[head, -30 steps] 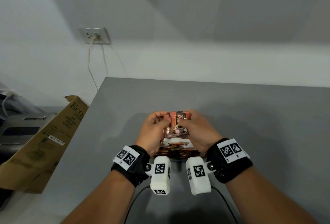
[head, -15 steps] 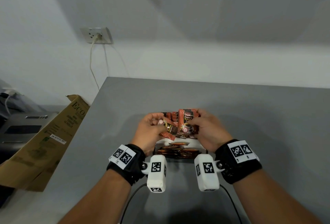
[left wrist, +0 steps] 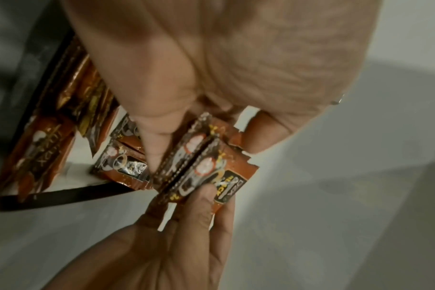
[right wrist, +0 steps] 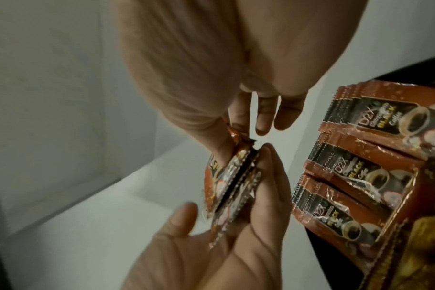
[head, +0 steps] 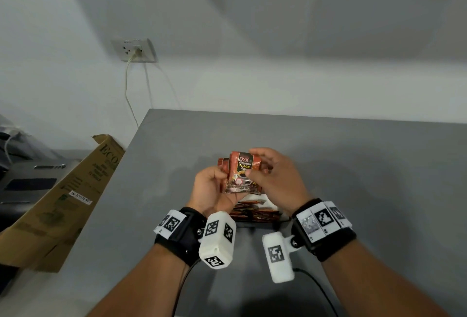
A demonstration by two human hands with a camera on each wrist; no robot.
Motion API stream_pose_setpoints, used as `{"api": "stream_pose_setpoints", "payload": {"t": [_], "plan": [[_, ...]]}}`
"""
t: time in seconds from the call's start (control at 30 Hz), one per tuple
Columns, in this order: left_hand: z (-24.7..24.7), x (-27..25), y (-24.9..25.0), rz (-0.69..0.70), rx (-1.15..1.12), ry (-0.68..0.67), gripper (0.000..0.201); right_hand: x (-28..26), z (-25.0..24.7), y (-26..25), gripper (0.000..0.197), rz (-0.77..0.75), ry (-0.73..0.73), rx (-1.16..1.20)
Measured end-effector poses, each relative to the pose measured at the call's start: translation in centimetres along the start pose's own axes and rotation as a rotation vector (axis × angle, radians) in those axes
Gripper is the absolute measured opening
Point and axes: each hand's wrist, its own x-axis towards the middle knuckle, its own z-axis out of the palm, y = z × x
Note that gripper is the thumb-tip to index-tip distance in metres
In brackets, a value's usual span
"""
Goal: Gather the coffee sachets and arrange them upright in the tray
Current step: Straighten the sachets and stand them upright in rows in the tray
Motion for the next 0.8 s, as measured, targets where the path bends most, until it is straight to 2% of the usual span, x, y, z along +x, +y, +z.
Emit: {"api": "stream_pose_setpoints", "payload": {"t": [0.13, 0.2, 0.3, 0.33, 0.4, 0.47, 0.57, 0.8], "plan": [[0.6, -0.3, -0.1, -0.042, 0.147, -0.053, 0.029, -0.2, 0.6, 0.1, 0.038, -0.109, -0.155, -0.196], [0.5, -0.3, -0.2, -0.07, 0.188, -0.045, 0.035, -0.2, 0.4, -0.1, 0.055, -0.167, -0.199, -0.357], [0.2, -0.4, -0.1, -0.062, 0.167, -0.105, 0.047, -0.4, -0.4, -1.6, 0.094, -0.217, -0.341, -0.431], [0.0, -0.5, -0.2, -0.063, 0.173, -0.122, 0.05, -0.5, -0.3, -1.9, 0.1, -0.267, -0.39, -0.461], [0.0, -0.5, -0.2, -0.077, 0.177, -0.137, 0.053, -0.4, 0.2, -1.4, 0.093, -0.396, -0.424, -0.486], [0.0, -0.4, -0.2, -0.071, 0.185, -0.115, 0.04, -0.3, 0.6, -1.0, 0.085, -0.436, -0.431, -0.47], [0.0, -0.5, 0.0, -0.073, 0.238, -0.053, 0.017, -0.4, 0.8, -0.9, 0.087, -0.448, -0.442, -0.475], [0.4, -1.2, 0.0, -0.068, 0.248, -0.057, 0.018, -0.2, 1.0, -0.6, 0.08, -0.499, -0.435, -0.482]]}}
